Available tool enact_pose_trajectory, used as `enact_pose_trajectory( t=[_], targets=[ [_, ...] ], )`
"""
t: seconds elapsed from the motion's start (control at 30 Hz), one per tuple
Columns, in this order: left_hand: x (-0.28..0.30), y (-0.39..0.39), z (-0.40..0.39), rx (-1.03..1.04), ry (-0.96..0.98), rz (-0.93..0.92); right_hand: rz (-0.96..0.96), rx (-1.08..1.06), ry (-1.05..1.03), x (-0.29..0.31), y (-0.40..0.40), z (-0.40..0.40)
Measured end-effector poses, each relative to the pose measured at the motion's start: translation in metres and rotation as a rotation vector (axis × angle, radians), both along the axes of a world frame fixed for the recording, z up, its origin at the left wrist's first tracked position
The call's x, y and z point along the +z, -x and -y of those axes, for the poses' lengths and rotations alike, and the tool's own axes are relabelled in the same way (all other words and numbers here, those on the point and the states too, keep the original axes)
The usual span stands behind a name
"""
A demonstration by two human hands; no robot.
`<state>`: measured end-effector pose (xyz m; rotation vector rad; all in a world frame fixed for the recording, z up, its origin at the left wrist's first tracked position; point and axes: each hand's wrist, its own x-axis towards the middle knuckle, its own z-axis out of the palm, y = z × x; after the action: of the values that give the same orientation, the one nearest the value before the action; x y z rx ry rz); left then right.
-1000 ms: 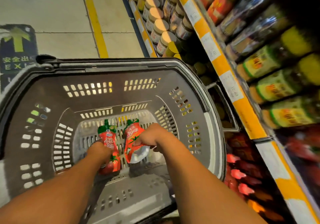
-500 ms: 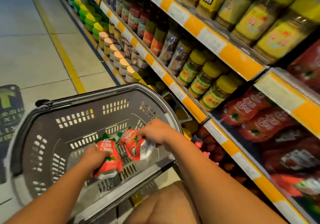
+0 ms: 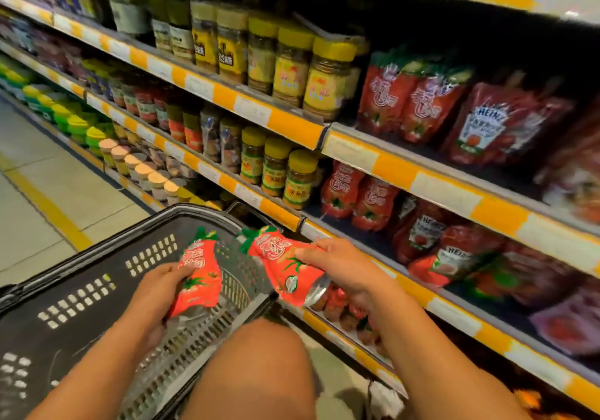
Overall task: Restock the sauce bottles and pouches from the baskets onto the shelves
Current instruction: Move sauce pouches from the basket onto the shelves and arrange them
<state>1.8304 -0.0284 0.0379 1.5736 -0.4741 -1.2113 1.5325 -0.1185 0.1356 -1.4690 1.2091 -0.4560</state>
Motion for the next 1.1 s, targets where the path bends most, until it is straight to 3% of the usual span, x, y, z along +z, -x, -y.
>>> enact_pose_trajectory(
  t=[0.2,0.53,0.77,1.1],
  targets=[
    [0.041,0.054,0.037,-0.066,0.11,-0.002,0.155,-0.213,0.01,0.004,0.041,-0.002],
    [0.059,0.116,0.094,-0.265,0.127,0.129,0.134,-0.348,-0.031,0.007,0.098,0.013],
    [0.056,0.138,0.121,-0.324,0.146,0.207,0.111,-0.586,-0.038,-0.002,0.107,0.033],
    [0.075,0.167,0.167,-0.364,0.283,0.295,0.226,-0.802,0.025,-0.016,0.09,0.057]
  ],
)
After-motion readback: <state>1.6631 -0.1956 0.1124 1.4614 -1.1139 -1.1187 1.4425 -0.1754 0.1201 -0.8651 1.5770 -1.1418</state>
